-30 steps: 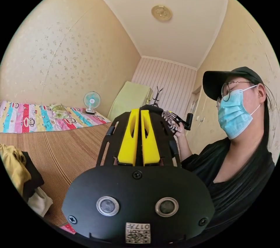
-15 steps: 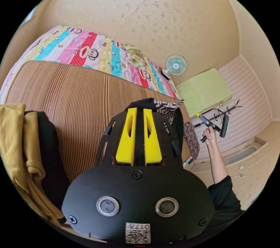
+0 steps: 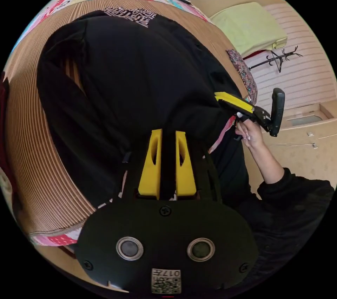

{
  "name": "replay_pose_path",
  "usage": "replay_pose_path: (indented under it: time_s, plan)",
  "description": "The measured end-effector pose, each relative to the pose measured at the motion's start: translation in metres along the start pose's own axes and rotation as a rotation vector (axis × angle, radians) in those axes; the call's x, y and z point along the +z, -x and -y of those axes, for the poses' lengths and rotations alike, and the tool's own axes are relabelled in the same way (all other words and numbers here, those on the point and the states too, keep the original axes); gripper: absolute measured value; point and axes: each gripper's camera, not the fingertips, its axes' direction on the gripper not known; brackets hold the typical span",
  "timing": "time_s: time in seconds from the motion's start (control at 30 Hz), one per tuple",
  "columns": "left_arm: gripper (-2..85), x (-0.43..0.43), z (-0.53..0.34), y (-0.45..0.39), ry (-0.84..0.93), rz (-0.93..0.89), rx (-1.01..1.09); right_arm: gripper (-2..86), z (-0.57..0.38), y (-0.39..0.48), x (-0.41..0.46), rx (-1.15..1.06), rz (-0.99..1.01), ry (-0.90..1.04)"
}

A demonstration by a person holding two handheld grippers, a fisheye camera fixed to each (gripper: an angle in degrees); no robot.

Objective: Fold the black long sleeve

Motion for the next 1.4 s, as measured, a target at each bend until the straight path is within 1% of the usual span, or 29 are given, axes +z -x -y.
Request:
replay_pose_path:
  time_s: [0.1,0.13,0.17,0.2,0.27,0.3,0.37,0.43,0.47,0.53,0.57,0.6,0.63,0.67,0.7,0.73,0.77,0.8,0.9,0.97,1.03,1.07,1.1,1.13,1.17,1.23,1.3,1.33,1.4]
  plan:
    - [3.6,-0.014,-0.038,0.007,0.006,-0.069,-0.028,7.9,-0.022,-0.041,-0.043,0.119,0.126,0.004]
    - [3.7,-0.019,-0.045,0.010,0.004,-0.078,-0.040,7.8,-0.029,-0.068,-0.062,0.214,0.201,-0.013]
    - [4.0,-0.030,-0.061,0.015,-0.010,-0.074,-0.068,7.9,-0.041,-0.104,-0.083,0.355,0.271,-0.064]
    - [4.0,-0.042,-0.077,0.021,-0.033,-0.060,-0.091,8.0,-0.049,-0.123,-0.094,0.434,0.307,-0.100]
    - [4.7,-0.061,-0.098,0.030,-0.075,-0.058,-0.129,9.8,-0.090,-0.202,-0.124,0.783,0.453,-0.242]
    - [5.6,-0.071,-0.110,0.036,-0.099,-0.073,-0.161,10.4,-0.102,-0.221,-0.127,0.876,0.486,-0.265]
    - [7.1,-0.083,-0.123,0.042,-0.131,-0.102,-0.201,12.3,-0.143,-0.281,-0.130,1.186,0.579,-0.310]
    - [8.0,-0.092,-0.131,0.042,-0.169,-0.104,-0.210,12.3,-0.159,-0.310,-0.127,1.315,0.653,-0.305]
    - [8.3,-0.095,-0.132,0.041,-0.177,-0.097,-0.215,11.0,-0.158,-0.328,-0.126,1.330,0.704,-0.299]
    - [9.3,-0.095,-0.127,0.039,-0.156,-0.102,-0.214,7.3,-0.148,-0.355,-0.128,1.360,0.721,-0.244]
    - [9.7,-0.093,-0.123,0.038,-0.135,-0.111,-0.208,4.2,-0.137,-0.374,-0.141,1.341,0.732,-0.256]
    - [10.0,-0.092,-0.120,0.036,-0.116,-0.116,-0.203,4.0,-0.130,-0.383,-0.154,1.307,0.731,-0.303]
    - [10.0,-0.093,-0.119,0.036,-0.112,-0.114,-0.204,3.5,-0.116,-0.400,-0.192,1.213,0.693,-0.446]
    - [10.0,-0.098,-0.120,0.035,-0.117,-0.106,-0.205,3.4,-0.102,-0.414,-0.238,1.107,0.596,-0.582]
    - [10.0,-0.105,-0.122,0.034,-0.130,-0.094,-0.201,3.4,-0.097,-0.420,-0.260,1.065,0.540,-0.632]
    - [10.0,-0.108,-0.124,0.034,-0.137,-0.085,-0.201,3.8,-0.090,-0.429,-0.296,1.017,0.437,-0.705]
    - [10.0,-0.116,-0.128,0.036,-0.152,-0.062,-0.211,4.5,-0.087,-0.437,-0.321,1.021,0.363,-0.739]
    - [10.0,-0.124,-0.133,0.039,-0.172,-0.032,-0.227,5.0,-0.087,-0.440,-0.329,1.029,0.337,-0.746]
    - [10.3,-0.140,-0.146,0.051,-0.235,0.068,-0.305,9.2,-0.078,-0.434,-0.340,1.002,0.226,-0.671]
    - [10.2,-0.142,-0.149,0.061,-0.250,0.090,-0.355,10.4,-0.065,-0.403,-0.314,0.940,0.162,-0.532]
    - [6.5,-0.135,-0.144,0.072,-0.196,0.096,-0.363,10.7,-0.056,-0.371,-0.283,0.855,0.170,-0.432]
    - [1.0,-0.125,-0.137,0.079,-0.107,0.111,-0.363,10.8,-0.052,-0.351,-0.263,0.813,0.178,-0.363]
    - [0.4,-0.119,-0.131,0.087,-0.015,0.115,-0.343,10.8,-0.051,-0.342,-0.255,0.798,0.182,-0.333]
    - [0.1,-0.122,-0.131,0.091,0.010,0.100,-0.337,10.9,-0.052,-0.325,-0.240,0.769,0.194,-0.287]
    - [-0.1,-0.139,-0.136,0.101,-0.009,0.070,-0.357,11.0,-0.056,-0.314,-0.232,0.747,0.218,-0.270]
    - [-0.1,-0.192,-0.160,0.117,-0.164,0.085,-0.424,11.1,-0.065,-0.305,-0.229,0.695,0.282,-0.282]
    - [0.8,-0.271,-0.206,0.137,-0.380,0.203,-0.561,11.3,-0.074,-0.306,-0.231,0.648,0.335,-0.281]
    - [1.8,-0.289,-0.219,0.141,-0.431,0.232,-0.600,11.5,-0.080,-0.309,-0.234,0.620,0.344,-0.267]
    - [6.6,-0.341,-0.265,0.148,-0.623,0.255,-0.647,11.8,-0.087,-0.316,-0.239,0.581,0.327,-0.236]
